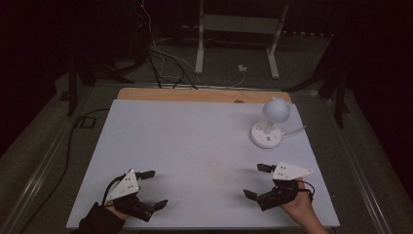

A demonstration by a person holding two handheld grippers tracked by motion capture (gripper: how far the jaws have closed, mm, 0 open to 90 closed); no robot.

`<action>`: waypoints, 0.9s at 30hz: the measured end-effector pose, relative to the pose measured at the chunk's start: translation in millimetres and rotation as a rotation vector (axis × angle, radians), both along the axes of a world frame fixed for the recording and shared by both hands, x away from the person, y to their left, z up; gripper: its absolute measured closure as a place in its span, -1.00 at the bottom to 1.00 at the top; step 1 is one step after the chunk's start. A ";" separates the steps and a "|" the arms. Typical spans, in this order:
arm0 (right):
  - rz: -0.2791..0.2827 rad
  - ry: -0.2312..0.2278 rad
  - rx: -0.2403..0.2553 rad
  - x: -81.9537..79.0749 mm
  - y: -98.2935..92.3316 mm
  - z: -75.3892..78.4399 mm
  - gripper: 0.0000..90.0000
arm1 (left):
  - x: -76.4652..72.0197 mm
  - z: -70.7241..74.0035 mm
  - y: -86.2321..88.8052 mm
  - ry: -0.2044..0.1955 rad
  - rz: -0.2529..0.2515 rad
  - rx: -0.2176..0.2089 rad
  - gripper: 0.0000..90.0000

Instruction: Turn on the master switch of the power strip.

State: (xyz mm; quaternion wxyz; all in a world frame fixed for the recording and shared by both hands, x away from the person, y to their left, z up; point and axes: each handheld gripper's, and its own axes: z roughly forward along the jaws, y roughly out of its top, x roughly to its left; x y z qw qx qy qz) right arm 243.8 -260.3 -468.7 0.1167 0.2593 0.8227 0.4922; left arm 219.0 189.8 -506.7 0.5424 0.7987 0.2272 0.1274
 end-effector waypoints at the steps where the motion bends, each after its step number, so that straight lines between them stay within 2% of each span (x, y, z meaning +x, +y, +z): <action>1: -0.001 0.001 0.000 0.8 0.4 1.3 -1.00 | -0.1 0.0 0.1 -0.001 0.000 -0.001 -0.99; 15: 0.009 -0.012 0.007 12.3 4.3 14.7 -1.00 | -0.2 0.2 0.5 0.000 -0.001 0.001 -0.99; 27: -0.028 -0.035 0.032 25.2 -6.2 30.1 -1.00 | -0.1 0.3 0.7 0.001 0.000 0.000 -0.99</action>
